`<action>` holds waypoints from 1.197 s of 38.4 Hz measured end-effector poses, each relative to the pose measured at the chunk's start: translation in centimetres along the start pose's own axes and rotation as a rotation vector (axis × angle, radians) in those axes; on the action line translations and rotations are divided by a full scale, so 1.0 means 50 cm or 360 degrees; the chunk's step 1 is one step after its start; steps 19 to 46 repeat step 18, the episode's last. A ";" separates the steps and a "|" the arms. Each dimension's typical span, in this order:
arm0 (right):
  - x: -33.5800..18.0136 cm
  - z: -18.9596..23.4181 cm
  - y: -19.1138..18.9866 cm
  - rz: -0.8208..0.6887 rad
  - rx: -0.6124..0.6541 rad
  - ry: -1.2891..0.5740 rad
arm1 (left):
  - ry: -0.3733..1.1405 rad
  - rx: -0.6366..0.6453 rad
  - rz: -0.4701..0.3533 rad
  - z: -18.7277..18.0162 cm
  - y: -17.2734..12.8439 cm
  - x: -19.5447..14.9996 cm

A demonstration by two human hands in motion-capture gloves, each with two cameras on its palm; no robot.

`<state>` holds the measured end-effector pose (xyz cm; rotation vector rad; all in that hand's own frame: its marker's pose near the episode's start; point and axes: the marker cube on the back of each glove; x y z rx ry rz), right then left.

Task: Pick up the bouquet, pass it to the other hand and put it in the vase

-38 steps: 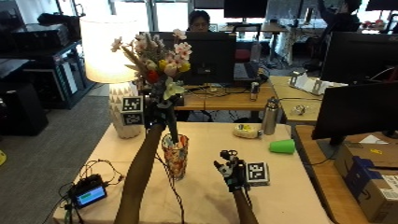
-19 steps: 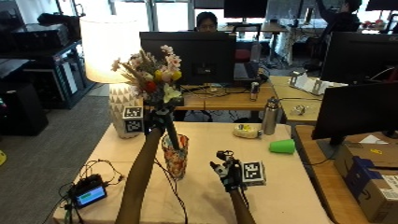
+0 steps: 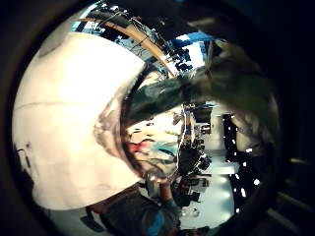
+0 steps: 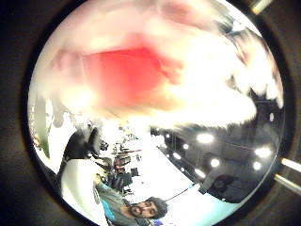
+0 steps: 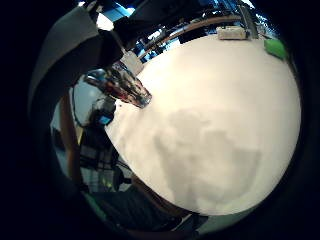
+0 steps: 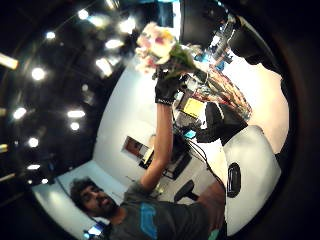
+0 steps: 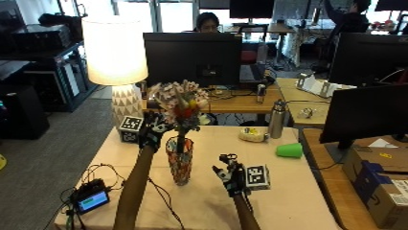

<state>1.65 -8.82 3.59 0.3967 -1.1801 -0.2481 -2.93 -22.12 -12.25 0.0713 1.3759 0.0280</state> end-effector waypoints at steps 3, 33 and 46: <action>0.002 0.002 0.006 0.0159 -0.0007 0.0057 | 0.0006 0.0004 0.0058 -0.018 0.012 0.009; 0.001 0.023 0.002 0.0092 -0.0016 0.0105 | 0.0196 0.0233 0.0180 -0.129 0.089 0.009; 0.001 0.023 0.002 0.0092 -0.0016 0.0105 | 0.0196 0.0233 0.0180 -0.129 0.089 0.009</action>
